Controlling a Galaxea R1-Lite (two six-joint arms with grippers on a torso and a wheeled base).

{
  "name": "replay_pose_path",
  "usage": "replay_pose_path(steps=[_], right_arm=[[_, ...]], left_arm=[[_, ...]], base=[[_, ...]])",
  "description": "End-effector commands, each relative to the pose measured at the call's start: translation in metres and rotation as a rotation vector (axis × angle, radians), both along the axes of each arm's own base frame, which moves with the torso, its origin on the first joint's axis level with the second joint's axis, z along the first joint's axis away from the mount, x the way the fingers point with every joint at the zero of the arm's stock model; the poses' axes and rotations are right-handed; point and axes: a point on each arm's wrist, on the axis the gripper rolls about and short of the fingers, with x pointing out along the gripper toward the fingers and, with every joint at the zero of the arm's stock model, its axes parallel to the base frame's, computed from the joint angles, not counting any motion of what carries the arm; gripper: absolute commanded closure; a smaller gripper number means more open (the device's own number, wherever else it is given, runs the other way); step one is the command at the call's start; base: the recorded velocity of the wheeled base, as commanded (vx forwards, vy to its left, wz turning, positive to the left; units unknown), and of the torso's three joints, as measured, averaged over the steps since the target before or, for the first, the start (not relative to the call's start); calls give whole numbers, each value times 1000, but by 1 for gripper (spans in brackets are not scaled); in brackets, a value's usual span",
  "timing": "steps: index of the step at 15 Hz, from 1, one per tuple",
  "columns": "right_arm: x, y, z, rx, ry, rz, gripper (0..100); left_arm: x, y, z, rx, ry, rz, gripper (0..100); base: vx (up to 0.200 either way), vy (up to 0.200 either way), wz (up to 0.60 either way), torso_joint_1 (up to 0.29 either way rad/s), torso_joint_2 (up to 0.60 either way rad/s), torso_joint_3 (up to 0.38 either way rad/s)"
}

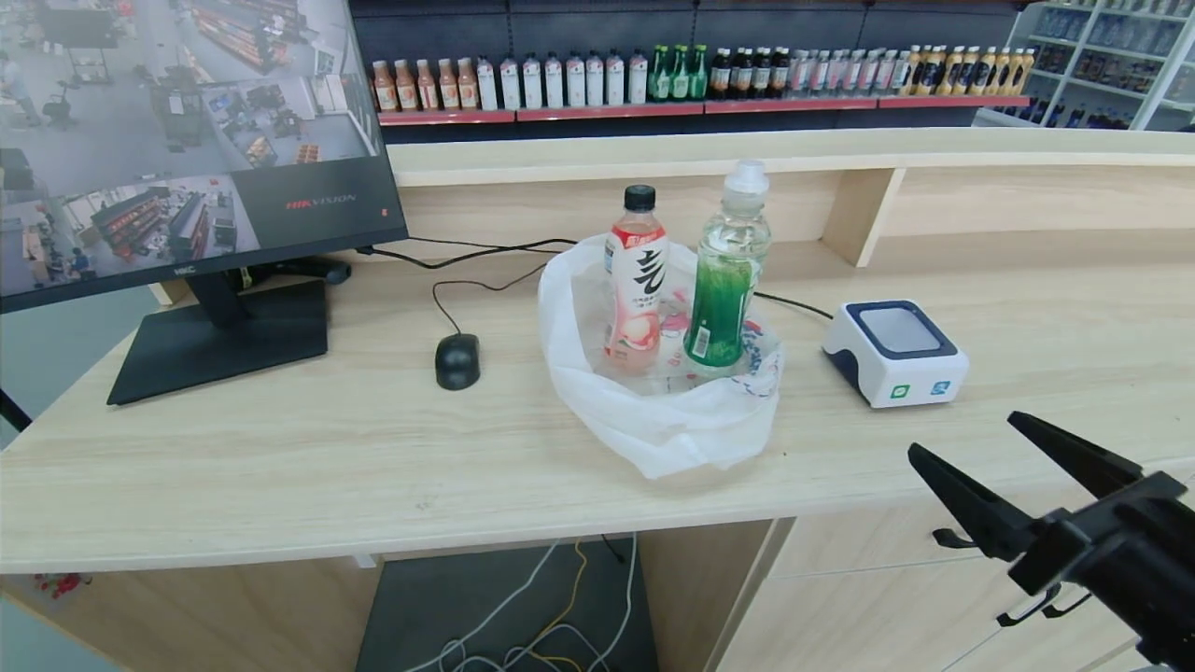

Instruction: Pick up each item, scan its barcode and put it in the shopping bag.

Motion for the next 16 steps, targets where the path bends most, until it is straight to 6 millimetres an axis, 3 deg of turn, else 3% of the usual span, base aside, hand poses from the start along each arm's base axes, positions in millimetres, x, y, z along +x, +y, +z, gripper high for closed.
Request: replay_pose_path(steps=[1, 6, 9, 13, 16], right_arm=[[-48, -22, 10, -6, -60, -15, 0], [-118, -53, -36, -156, 77, 52, 0], [-144, -65, -64, -226, 81, 94, 0], [-148, -66, -69, -219, 98, 43, 0], [-143, -62, -67, -131, 207, -155, 0]], left_arm=[[0, 0, 0, 0, 0, 1, 0], [0, 0, 0, 0, 0, 1, 0], [0, 0, 0, 0, 0, 1, 0], [0, 0, 0, 0, 0, 1, 0], [0, 0, 0, 0, 0, 1, 0]], base=[[0, 0, 0, 0, 0, 0], [0, 0, 0, 0, 0, 0], [0, 0, 0, 0, 0, 0], [0, 0, 0, 0, 0, 0], [0, 0, 0, 0, 0, 0]])
